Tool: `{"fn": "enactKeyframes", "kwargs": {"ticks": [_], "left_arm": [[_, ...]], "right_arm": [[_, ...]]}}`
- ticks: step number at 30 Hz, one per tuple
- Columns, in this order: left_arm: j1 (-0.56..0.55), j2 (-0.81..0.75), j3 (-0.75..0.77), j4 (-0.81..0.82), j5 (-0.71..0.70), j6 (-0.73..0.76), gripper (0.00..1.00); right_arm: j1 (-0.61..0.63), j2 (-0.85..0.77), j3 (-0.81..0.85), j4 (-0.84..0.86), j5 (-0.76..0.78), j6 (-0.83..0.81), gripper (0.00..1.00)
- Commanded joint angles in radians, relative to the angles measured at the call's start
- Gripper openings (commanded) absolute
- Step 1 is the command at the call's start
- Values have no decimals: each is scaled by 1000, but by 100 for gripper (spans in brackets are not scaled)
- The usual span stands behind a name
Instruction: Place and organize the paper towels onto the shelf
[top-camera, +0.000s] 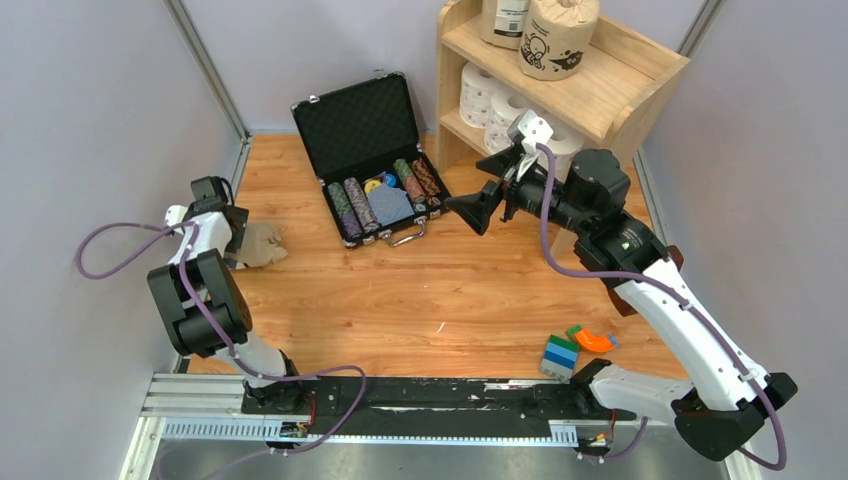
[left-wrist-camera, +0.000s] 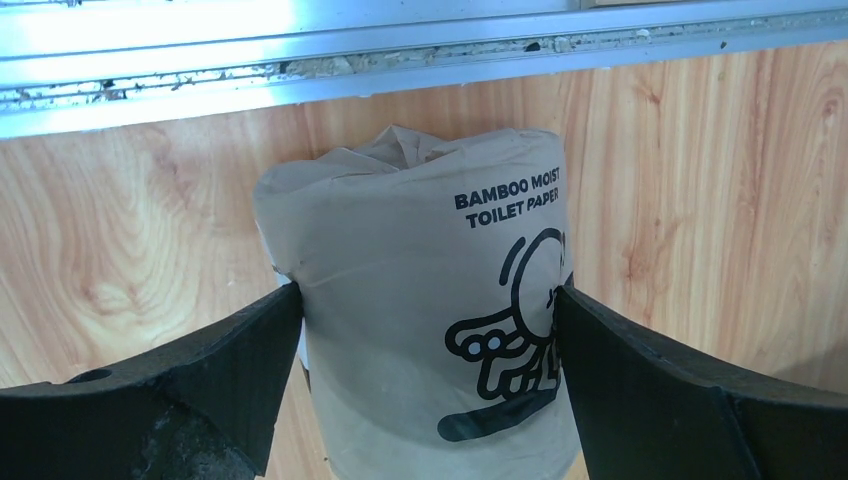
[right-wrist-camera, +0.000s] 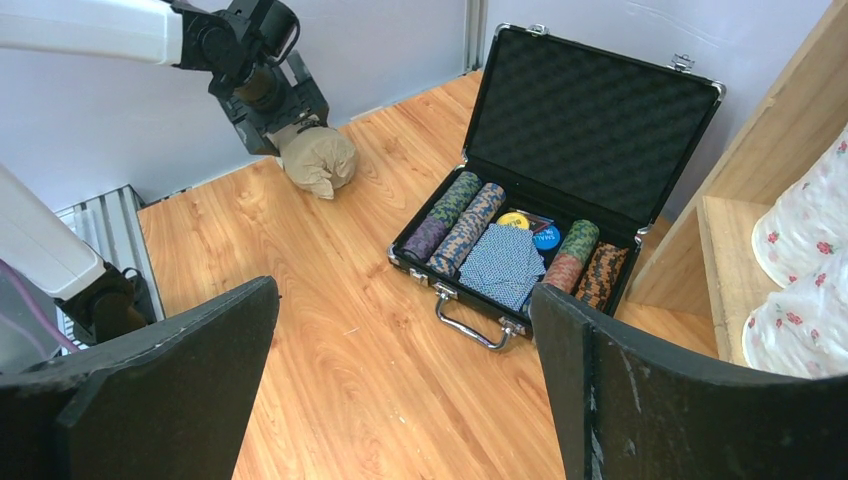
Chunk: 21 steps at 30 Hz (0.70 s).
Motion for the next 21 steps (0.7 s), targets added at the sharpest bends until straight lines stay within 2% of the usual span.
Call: {"fn": "enactKeyframes", "kwargs": {"ticks": [1,6,9,13,16,21], "left_arm": [[16,132,-1,-65,82,123,100],[15,195,55,-68,159,212,100],[14,195,61,-67,222,270,95],[-3,99,22,-39,281,380,83],[-32,20,-41,6,332,442,78],[-136,-97,-135,44,453,539,69]], "right_arm": [[12,5,-4,24,0,-29,100],[15,18,-6,26,-11,-26,100],[18,26,-3,26,-17,-20,100],[26,26,-12,36,-28,-15,100],[30,22,-23,44,-26,-12,100],[36,19,-43,56,-33,2,100]]}}
